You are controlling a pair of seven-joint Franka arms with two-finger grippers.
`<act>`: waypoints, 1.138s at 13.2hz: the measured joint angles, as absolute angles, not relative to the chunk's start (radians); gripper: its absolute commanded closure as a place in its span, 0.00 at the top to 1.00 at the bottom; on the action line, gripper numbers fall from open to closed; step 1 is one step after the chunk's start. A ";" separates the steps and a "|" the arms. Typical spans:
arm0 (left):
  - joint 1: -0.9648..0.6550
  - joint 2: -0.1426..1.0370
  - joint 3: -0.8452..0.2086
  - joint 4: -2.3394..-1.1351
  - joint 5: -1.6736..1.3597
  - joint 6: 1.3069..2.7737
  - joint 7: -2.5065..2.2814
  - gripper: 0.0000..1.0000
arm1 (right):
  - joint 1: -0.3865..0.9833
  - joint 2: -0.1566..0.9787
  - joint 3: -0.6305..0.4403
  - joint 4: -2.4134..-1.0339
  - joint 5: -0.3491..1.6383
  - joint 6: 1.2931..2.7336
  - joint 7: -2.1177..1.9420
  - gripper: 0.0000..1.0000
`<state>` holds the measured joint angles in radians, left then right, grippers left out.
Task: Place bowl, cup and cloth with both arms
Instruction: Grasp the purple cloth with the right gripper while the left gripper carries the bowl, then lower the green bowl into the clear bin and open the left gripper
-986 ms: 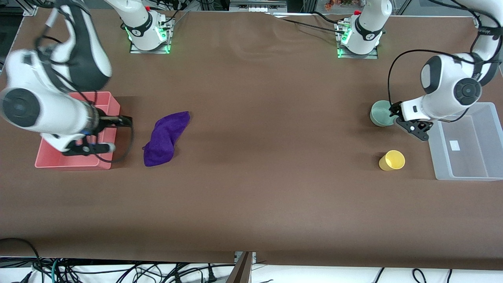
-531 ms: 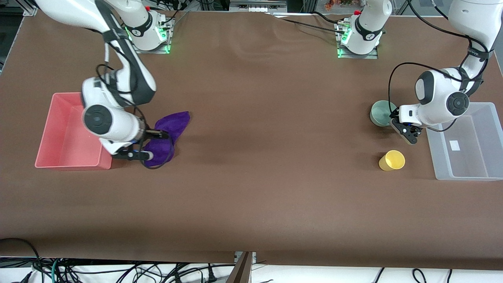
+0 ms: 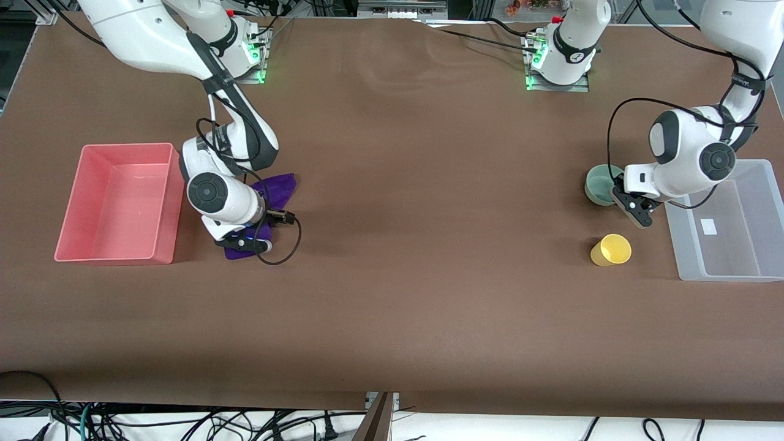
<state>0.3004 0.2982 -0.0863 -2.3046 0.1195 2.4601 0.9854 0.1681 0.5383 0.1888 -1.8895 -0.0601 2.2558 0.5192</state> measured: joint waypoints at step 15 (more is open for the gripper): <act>0.657 0.613 -0.066 -1.627 0.121 2.130 1.213 0.00 | 0.163 0.517 0.177 -1.824 -0.159 2.115 0.517 1.00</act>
<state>0.6567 0.6132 -0.0662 -1.6269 0.1207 2.1301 1.2135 0.1633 0.5169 0.1768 -1.8237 -0.1591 2.1151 0.5166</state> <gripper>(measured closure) 0.969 0.000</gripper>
